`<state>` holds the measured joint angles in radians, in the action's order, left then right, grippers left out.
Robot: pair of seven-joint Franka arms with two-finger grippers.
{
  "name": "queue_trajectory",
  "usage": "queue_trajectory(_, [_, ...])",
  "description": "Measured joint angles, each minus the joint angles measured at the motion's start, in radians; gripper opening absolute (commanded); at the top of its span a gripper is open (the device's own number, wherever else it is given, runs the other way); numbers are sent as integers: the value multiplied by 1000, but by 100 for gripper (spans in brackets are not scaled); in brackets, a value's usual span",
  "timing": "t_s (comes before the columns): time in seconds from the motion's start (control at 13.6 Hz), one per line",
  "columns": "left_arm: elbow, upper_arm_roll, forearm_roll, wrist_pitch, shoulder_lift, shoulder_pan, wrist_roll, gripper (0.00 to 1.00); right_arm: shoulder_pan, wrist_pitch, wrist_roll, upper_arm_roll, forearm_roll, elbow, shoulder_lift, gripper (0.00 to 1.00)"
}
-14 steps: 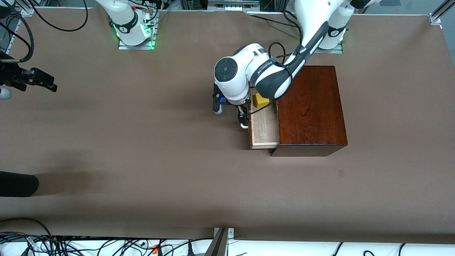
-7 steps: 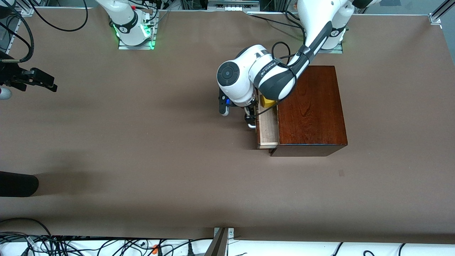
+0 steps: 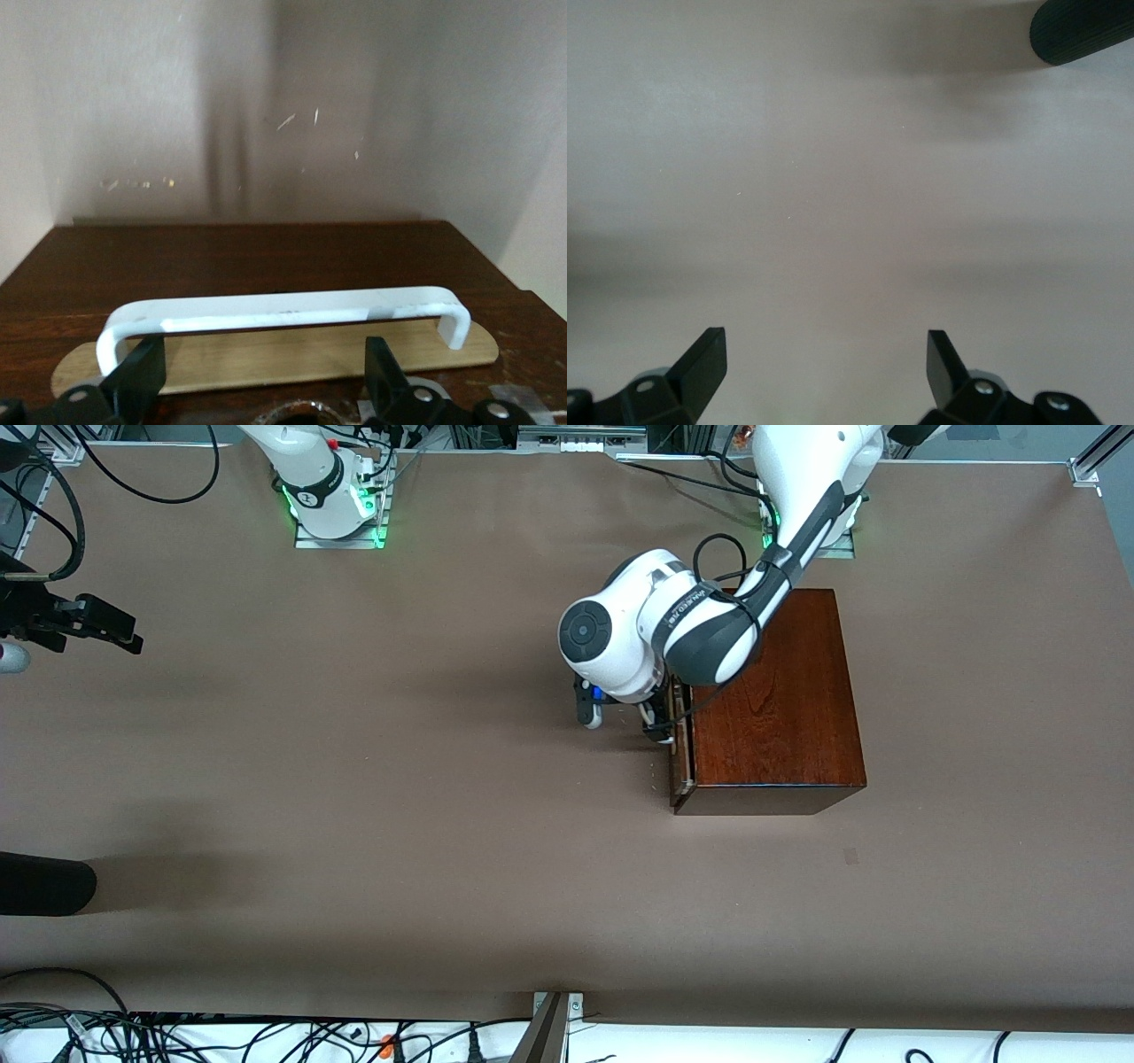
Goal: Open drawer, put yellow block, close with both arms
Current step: 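Push the drawer shut into the box with the left gripper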
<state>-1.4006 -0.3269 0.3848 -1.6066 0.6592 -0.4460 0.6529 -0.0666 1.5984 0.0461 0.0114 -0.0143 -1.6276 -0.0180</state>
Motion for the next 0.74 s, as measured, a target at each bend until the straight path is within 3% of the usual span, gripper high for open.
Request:
queue_trajectory(0.44, [-5, 0, 8, -1, -3, 0, -88, 100, 0, 0, 0, 0, 0, 0, 0, 100])
queue_trajectory(0.74, [11, -5, 10, -1, -20, -81, -450, 100, 0, 0, 0, 0, 0, 0, 0, 100])
